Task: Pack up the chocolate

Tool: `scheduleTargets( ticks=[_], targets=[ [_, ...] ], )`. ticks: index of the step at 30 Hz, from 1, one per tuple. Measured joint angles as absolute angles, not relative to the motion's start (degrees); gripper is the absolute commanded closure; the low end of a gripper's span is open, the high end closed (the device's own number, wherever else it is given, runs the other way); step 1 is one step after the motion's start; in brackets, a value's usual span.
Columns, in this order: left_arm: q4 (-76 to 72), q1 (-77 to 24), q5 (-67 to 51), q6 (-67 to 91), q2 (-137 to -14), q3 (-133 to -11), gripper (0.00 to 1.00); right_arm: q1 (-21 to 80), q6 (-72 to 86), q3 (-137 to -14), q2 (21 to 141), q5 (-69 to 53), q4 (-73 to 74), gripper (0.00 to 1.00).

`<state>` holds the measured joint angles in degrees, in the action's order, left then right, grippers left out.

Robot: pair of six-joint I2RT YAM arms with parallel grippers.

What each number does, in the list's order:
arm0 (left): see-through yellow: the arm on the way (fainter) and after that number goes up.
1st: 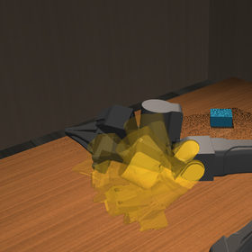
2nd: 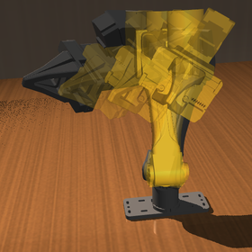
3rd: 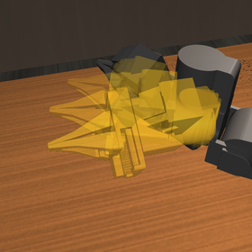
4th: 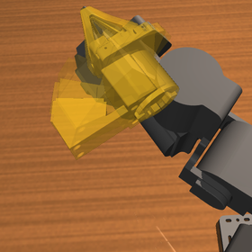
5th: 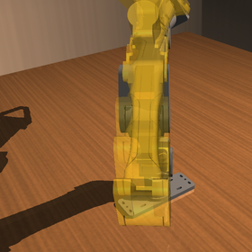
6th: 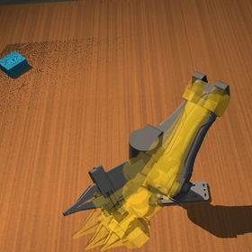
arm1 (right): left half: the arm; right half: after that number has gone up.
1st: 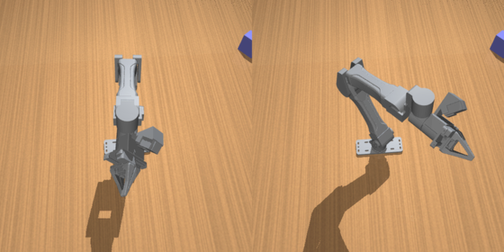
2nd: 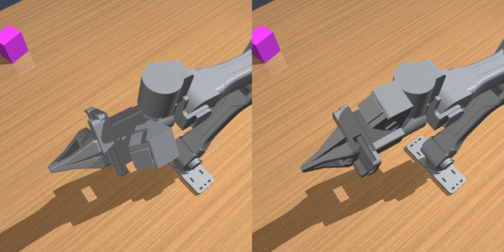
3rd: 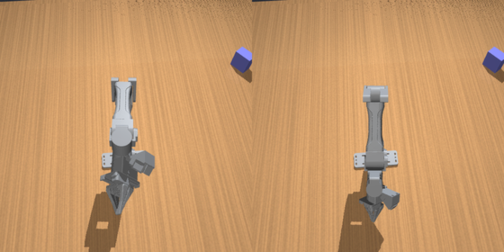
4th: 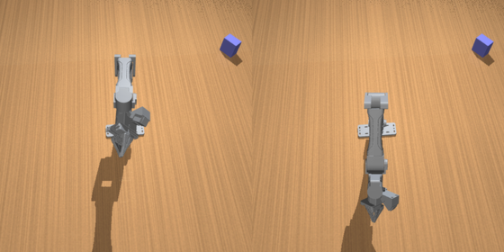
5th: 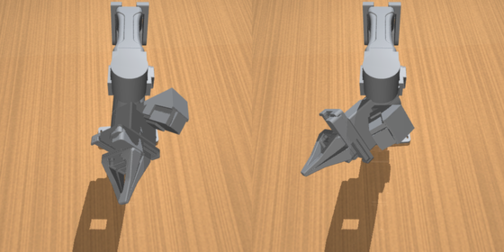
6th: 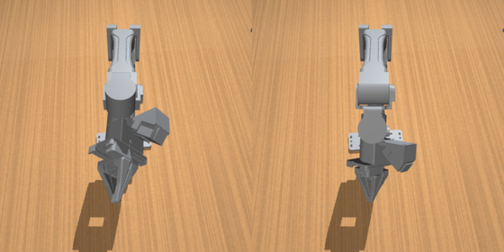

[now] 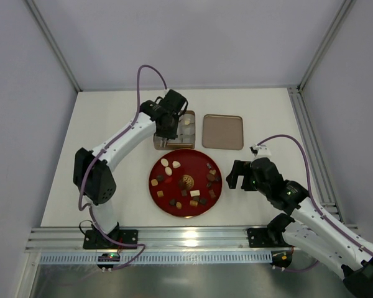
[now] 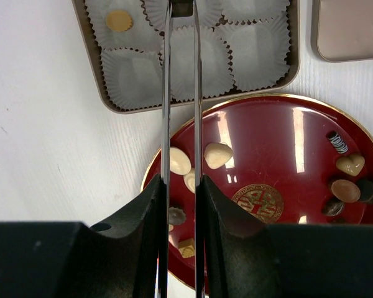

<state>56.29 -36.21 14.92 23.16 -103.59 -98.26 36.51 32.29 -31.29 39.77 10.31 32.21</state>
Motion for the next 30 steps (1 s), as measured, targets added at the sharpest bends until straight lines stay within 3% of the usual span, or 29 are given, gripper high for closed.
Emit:
scheduleTargets(
  ticks=[30],
  targets=[
    [54.87, -34.15, 14.76, 21.52, -108.79, -100.42, 0.75, 36.51, 32.32, -31.27, 40.14, 10.31, 32.21, 0.0]
  ],
)
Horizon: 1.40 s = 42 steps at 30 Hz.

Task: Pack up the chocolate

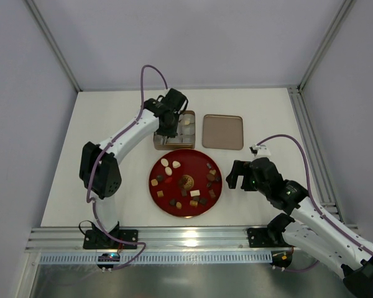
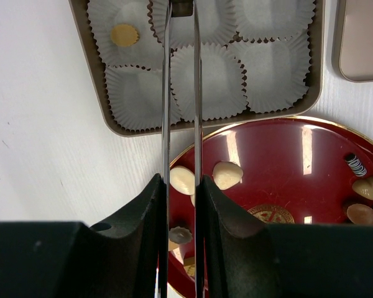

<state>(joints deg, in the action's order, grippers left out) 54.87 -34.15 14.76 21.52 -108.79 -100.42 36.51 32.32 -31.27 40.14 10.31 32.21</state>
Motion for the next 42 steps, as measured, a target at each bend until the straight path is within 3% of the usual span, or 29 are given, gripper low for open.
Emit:
scheduleTargets(
  ticks=[42],
  targets=[
    [55.18, -33.63, 14.76, 20.32, -108.84, -102.21, 0.63, 36.51, 32.51, -31.27, 40.14, 10.31, 32.21, 0.0]
  ],
)
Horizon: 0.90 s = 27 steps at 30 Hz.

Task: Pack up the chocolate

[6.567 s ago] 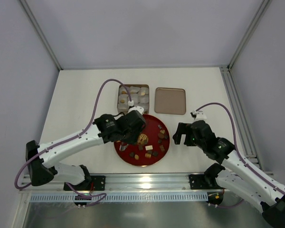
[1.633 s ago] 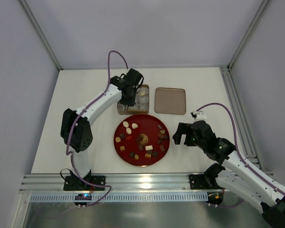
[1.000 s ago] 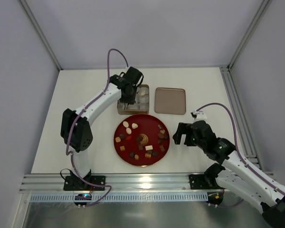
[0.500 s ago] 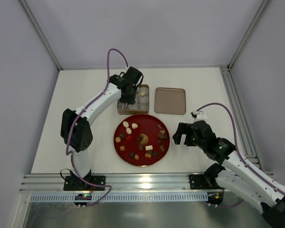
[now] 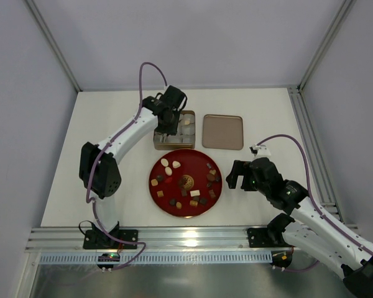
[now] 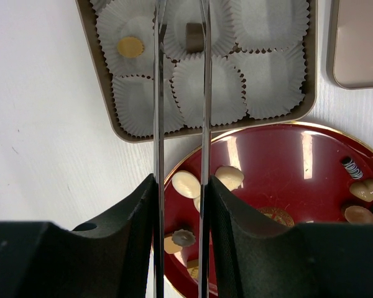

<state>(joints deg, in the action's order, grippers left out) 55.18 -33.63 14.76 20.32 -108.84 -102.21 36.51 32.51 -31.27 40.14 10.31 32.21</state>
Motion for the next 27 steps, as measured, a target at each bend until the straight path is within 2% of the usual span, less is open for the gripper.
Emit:
scheduleTargets(
  ticks=[27],
  targets=[
    [59.02, -33.63, 13.45, 20.4, -105.82, -104.88, 0.62, 36.51, 32.51, -31.27, 40.14, 10.28, 32.18, 0.0]
  ],
)
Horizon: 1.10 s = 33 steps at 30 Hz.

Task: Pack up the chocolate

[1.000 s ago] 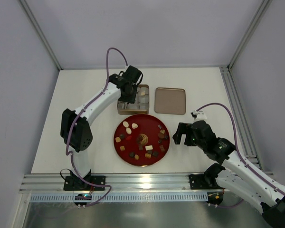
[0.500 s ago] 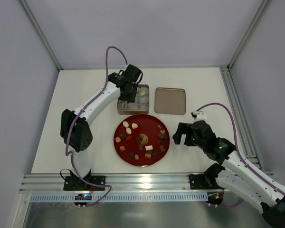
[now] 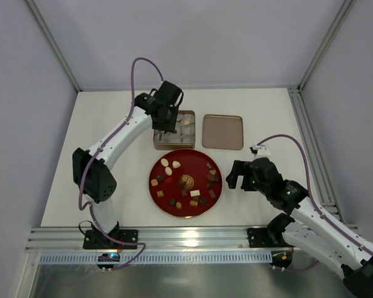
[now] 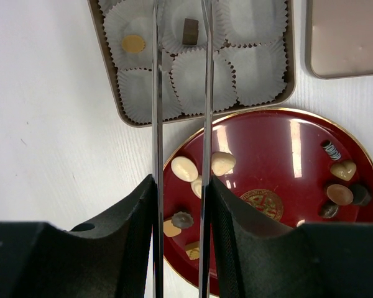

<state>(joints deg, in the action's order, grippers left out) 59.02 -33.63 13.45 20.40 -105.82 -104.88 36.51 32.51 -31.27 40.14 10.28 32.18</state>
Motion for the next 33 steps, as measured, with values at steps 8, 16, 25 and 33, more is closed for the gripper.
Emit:
scheduleTargets(
  ticks=[8, 16, 25, 33],
  targets=[
    [59.64, -34.41, 11.68, 21.02, -99.72, -103.98, 0.61, 36.51, 32.53, -31.27, 40.12, 10.28, 32.21, 0.0],
    [59.61, -40.1, 11.4, 23.62, -90.52, -96.25, 0.61, 36.51, 32.91, -31.0, 39.7, 10.24, 32.18, 0.0],
    [58.94, -50.87, 13.65, 28.49, -81.34, -83.92, 0.61, 36.51, 32.95, -30.94, 39.09, 10.11, 32.21, 0.0],
    [57.76, -57.06, 15.92, 34.15, -75.57, -72.29, 0.6, 36.51, 33.1, -30.85, 37.87, 10.04, 32.18, 0.0]
  ],
)
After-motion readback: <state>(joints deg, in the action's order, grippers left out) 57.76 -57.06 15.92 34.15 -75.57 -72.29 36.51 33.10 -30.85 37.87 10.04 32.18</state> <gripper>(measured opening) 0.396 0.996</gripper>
